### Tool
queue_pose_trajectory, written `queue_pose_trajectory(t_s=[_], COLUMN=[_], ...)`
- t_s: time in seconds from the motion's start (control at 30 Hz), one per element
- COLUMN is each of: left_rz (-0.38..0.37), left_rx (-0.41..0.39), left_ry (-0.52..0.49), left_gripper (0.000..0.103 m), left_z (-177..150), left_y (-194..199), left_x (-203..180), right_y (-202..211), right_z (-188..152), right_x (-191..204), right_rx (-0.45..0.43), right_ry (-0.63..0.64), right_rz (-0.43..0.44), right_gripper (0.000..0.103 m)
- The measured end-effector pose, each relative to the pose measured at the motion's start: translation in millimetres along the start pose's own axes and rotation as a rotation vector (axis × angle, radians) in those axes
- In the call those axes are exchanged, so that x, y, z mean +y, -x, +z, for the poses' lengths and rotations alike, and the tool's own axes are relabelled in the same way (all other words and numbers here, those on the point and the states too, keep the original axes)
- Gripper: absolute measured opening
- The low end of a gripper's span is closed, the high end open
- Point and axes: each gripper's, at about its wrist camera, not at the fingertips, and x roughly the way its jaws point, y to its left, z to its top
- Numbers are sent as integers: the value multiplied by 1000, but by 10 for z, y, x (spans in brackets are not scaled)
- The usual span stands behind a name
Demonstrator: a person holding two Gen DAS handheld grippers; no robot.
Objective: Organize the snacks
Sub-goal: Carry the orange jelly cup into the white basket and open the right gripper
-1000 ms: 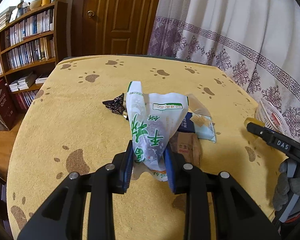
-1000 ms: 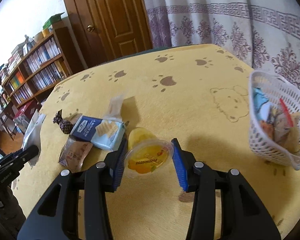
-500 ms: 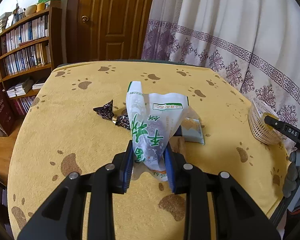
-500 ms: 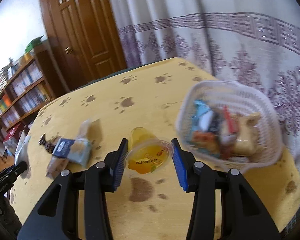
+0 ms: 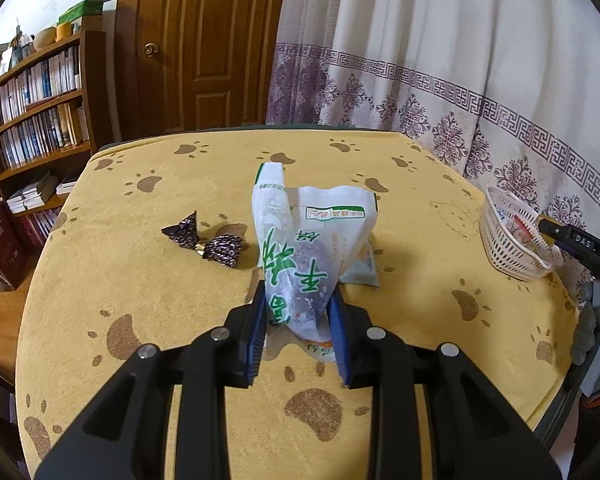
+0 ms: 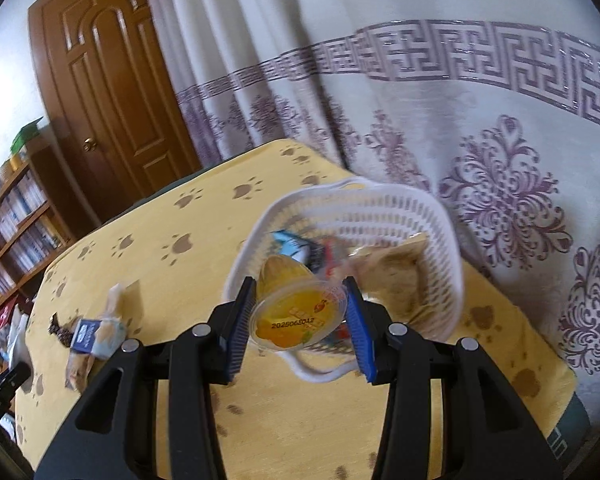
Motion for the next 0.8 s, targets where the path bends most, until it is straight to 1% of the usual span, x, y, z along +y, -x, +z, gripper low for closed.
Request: queue_pose_trajectory(t_s=[0.17, 0.3, 0.57, 0.8], left_rz=[-6, -10, -21, -25], left_rx=[-4, -2, 7, 10], left_ry=[-23, -37, -65, -91], left_gripper=[29, 29, 29, 29], left_z=[34, 41, 64, 82], left_y=[5, -3, -51, -67], left_x=[-123, -197, -346, -504], right_y=[-119, -168, -113, -55], right_z=[0, -6, -32, -72], right_x=[-181, -268, -364, -362], right_rx=[12, 15, -2, -21], right_ry=[-32, -47, -67, -65], right_rz=[-38, -44, -45, -33], right_gripper=[45, 46, 47, 47])
